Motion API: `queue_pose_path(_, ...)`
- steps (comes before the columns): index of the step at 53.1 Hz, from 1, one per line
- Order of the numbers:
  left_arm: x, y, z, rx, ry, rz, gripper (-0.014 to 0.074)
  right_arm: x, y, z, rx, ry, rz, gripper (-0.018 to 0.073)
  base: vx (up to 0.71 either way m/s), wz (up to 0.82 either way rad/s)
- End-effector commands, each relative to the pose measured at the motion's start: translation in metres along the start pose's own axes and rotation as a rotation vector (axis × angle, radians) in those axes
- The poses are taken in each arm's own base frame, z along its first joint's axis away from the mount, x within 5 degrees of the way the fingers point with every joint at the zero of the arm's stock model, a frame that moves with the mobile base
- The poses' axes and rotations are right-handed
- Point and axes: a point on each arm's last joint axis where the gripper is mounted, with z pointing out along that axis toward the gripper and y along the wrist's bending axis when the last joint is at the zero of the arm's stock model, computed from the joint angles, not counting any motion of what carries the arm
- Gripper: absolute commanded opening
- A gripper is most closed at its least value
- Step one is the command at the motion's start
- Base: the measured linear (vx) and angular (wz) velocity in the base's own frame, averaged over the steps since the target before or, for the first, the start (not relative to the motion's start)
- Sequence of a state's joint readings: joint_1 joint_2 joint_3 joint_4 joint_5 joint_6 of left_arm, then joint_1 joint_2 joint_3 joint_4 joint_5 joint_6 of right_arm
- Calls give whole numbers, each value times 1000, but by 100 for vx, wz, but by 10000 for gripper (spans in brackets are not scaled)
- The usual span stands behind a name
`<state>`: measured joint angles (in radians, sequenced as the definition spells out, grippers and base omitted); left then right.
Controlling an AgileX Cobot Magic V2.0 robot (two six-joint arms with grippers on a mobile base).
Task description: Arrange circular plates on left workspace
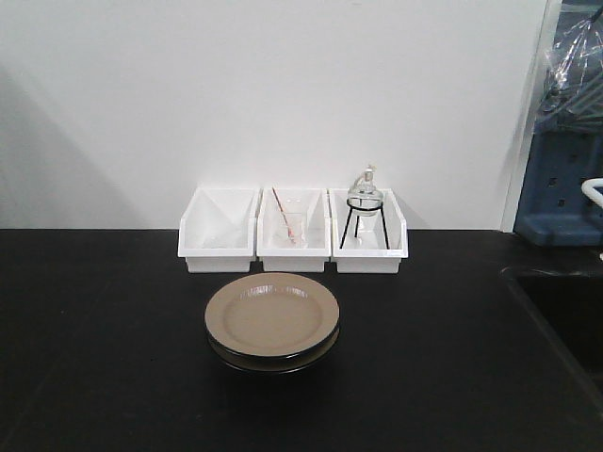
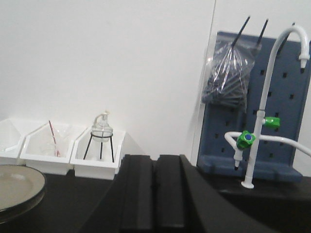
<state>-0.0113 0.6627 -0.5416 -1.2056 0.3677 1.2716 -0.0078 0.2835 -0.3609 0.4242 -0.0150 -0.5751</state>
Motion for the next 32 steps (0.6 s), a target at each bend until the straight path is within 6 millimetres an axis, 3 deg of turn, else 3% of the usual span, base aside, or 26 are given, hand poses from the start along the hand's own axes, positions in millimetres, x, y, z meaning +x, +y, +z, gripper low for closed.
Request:
queue_pose_path(1, -11, -1, -3, 2, -49, -43, 1, -12, -2, -10, 19, -77, -9, -1, 0, 0)
queue_pose_path(32, -10, -3, -3, 30, -39, -39, 1, 0, 1, 7, -15, 43, 30, 1, 0, 0)
